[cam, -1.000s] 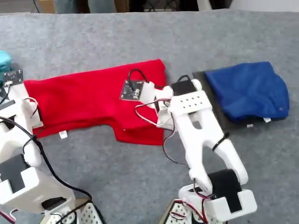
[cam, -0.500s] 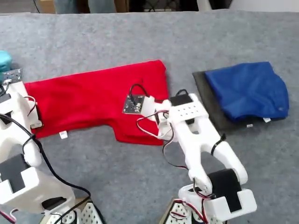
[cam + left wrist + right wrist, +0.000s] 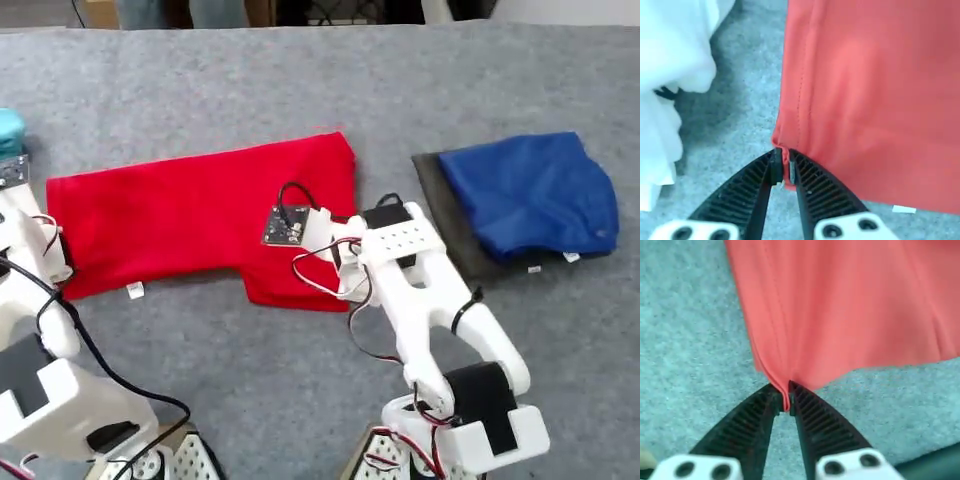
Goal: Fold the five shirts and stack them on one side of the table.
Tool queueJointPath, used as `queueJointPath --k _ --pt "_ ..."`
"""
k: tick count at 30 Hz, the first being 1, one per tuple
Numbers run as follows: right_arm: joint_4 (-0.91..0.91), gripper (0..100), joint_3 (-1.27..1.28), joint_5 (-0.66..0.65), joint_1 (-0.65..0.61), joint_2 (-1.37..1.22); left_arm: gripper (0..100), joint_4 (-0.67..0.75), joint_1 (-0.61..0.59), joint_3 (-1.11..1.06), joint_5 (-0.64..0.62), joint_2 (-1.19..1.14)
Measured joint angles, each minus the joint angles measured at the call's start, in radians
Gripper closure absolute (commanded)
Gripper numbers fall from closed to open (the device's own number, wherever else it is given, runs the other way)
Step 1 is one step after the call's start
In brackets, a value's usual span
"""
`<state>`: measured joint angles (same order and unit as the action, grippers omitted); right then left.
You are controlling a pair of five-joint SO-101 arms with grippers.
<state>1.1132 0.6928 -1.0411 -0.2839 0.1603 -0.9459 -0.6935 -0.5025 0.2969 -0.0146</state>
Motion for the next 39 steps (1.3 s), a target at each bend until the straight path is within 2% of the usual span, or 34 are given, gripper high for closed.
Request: queueJointPath --k 5,13,19,22,24,28,30,35,39 --pt "0.005 98.5 -0.006 0.0 0.0 0.003 97 0.052 0.043 -0.061 0.002 0.0" --pt "0.158 98.5 -0.098 0.008 -0.061 0.147 97 0.118 0.063 -0.104 0.003 0.002" --pt "0.109 98.4 -0.006 0.008 -0.072 0.164 97 0.133 0.063 -0.114 0.003 0.002" --pt "0.054 97.2 0.078 0.008 -0.074 0.164 88 0.137 0.063 -0.123 0.009 0.003" --pt "0.037 89.4 0.114 0.008 -0.074 0.164 84 0.104 0.063 -0.12 0.055 0.003" --pt "0.051 64.5 0.133 0.008 -0.074 0.164 84 0.051 0.063 -0.107 0.112 0.005" --pt "0.087 58.7 0.132 0.008 -0.072 0.167 81 0.034 0.063 -0.1 0.118 0.005" --pt "0.183 61.8 0.028 0.008 -0.072 0.17 80 -0.133 0.057 -0.012 0.118 0.002" --pt "0.207 70.6 -0.103 0.008 -0.029 0.17 79 -0.247 0.011 0.118 0.1 0.002"
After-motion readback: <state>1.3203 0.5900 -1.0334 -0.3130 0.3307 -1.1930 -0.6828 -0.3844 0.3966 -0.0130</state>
